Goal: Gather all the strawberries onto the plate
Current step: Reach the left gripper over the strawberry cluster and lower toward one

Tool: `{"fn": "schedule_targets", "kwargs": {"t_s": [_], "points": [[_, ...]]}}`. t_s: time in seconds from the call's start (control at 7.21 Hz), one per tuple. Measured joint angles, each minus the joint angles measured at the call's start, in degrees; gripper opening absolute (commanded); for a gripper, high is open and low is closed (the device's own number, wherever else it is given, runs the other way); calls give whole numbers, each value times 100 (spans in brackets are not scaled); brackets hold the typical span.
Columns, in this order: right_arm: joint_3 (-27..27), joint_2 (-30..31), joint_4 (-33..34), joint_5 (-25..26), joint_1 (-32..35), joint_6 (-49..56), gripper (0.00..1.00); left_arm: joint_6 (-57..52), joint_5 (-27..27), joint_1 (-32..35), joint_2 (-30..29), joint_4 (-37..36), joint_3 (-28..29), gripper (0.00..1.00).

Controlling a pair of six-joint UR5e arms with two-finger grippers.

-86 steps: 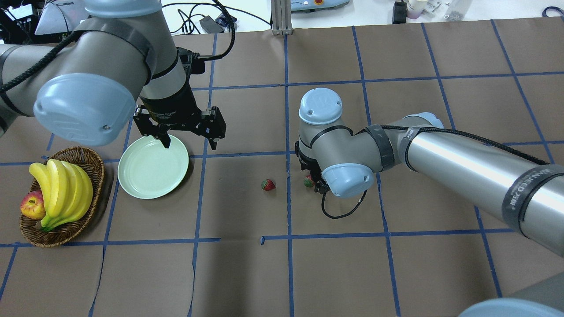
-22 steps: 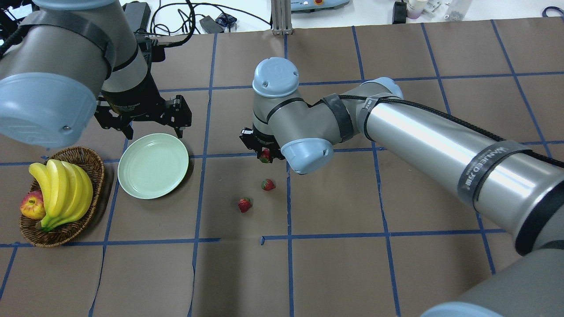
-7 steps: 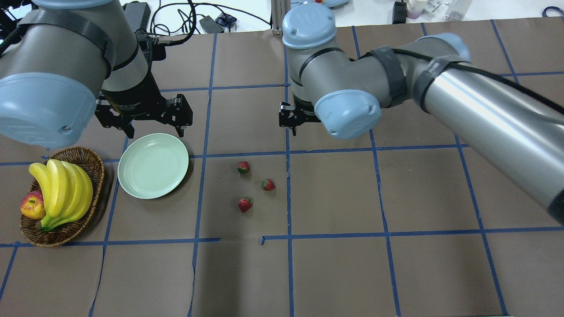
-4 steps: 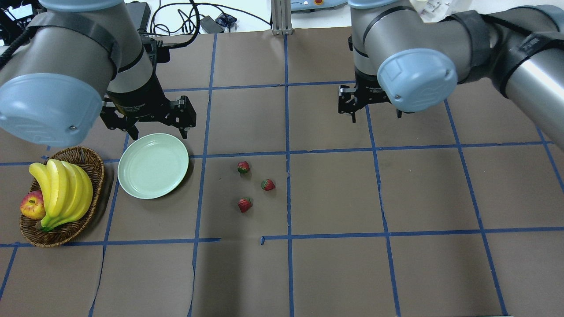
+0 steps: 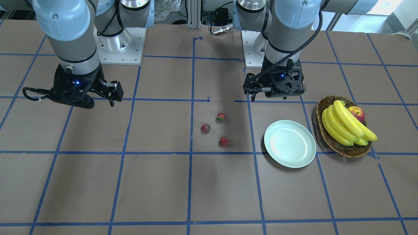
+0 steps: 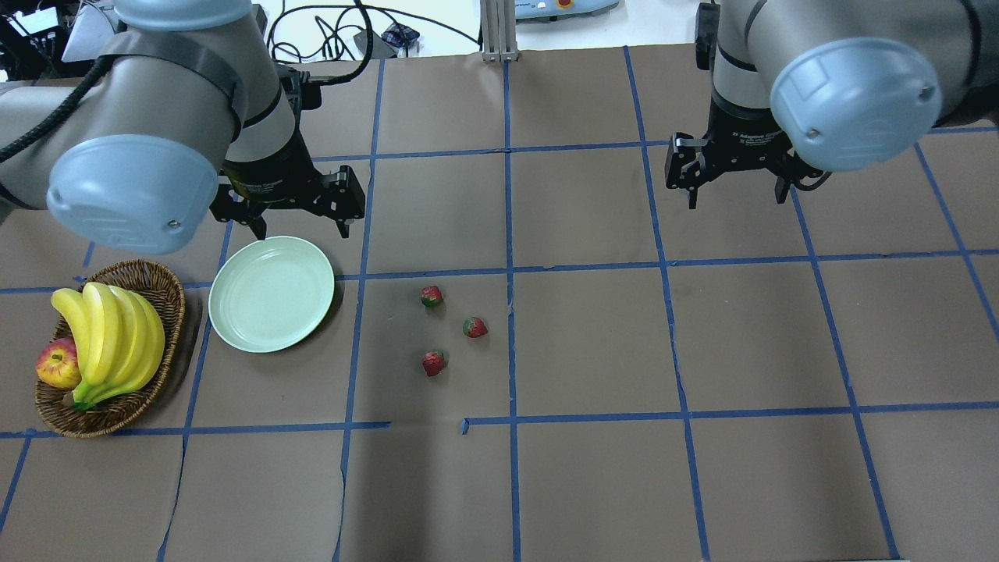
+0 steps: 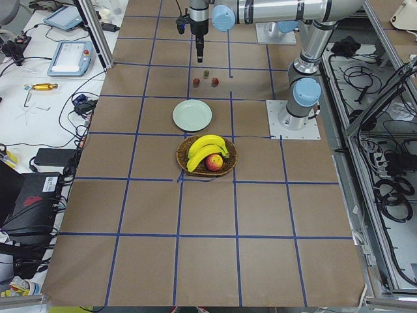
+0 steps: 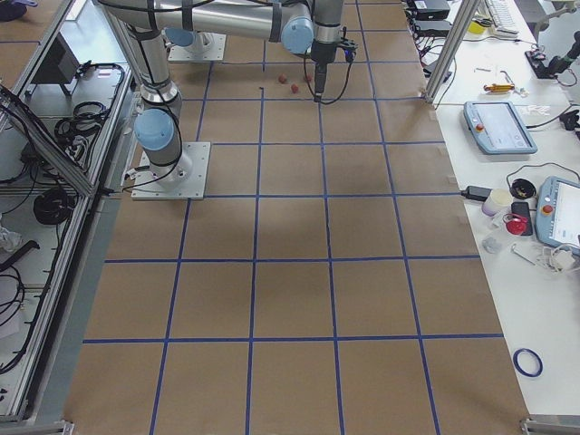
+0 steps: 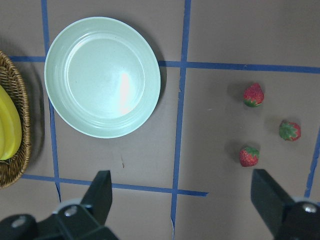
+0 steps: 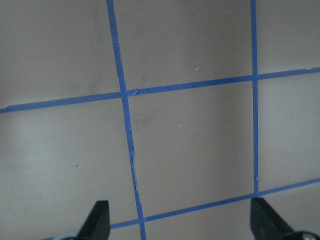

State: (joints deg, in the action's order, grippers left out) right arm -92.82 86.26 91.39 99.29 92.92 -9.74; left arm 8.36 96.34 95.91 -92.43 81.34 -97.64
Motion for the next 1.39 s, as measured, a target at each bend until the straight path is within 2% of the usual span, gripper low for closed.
{"fn": "schedule_targets", "kwargs": {"t_s": [0.42, 0.97, 1.39], "points": [[-1, 589, -674, -321, -18, 192, 100, -69, -20, 86, -297, -128, -1, 100], [-27, 654, -832, -768, 4, 732, 100, -481, -445, 184, -829, -305, -48, 100], [-73, 625, -903, -945, 21, 943, 100, -543, -541, 317, -1282, -1002, -168, 100]]}}
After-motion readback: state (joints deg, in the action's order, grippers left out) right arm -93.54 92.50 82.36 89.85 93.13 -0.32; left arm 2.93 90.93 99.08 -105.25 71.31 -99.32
